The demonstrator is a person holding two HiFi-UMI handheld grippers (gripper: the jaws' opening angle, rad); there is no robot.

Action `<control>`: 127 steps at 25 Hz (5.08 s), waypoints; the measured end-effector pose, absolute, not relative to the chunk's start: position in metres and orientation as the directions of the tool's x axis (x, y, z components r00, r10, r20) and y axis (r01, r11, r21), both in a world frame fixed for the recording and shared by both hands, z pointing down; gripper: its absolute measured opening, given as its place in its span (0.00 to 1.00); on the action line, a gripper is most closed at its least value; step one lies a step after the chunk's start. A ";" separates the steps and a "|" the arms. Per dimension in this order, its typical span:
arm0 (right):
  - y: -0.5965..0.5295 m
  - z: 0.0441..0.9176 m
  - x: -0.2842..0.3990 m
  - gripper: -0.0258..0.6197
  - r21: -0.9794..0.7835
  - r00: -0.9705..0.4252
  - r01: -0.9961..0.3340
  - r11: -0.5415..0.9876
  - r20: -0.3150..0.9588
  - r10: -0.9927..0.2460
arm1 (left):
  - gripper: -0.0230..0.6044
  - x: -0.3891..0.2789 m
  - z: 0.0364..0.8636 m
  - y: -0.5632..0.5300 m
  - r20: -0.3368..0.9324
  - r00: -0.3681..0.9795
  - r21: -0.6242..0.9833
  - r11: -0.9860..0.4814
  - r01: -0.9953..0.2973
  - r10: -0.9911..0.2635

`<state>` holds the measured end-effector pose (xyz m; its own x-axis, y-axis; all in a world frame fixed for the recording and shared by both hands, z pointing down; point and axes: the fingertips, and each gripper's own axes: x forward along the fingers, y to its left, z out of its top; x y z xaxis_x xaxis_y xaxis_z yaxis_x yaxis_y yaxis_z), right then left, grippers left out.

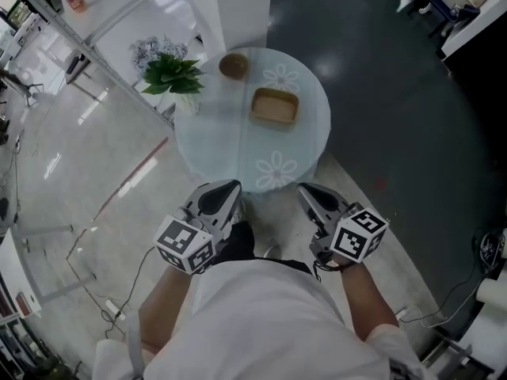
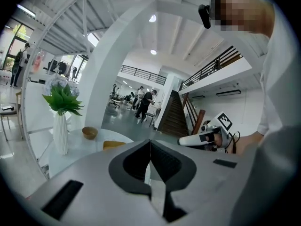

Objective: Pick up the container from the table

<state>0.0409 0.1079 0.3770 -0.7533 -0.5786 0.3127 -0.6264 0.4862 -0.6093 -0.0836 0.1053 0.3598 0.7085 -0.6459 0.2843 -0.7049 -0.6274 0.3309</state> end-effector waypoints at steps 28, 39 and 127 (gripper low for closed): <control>-0.046 0.400 -0.023 0.07 -0.591 -0.645 -0.726 0.351 0.408 -0.646 | 0.07 -0.144 0.398 -0.055 0.335 0.801 0.346 -0.726 -0.594 -0.496; -0.071 0.410 -0.010 0.07 -0.604 -0.647 -0.721 0.340 0.411 -0.642 | 0.07 -0.131 0.413 -0.073 0.374 0.798 0.334 -0.734 -0.591 -0.473; -0.108 0.547 0.123 0.07 -0.756 -0.729 -0.627 0.185 0.488 -0.480 | 0.09 0.018 0.587 -0.146 0.755 0.577 -0.141 -0.937 -0.320 -0.311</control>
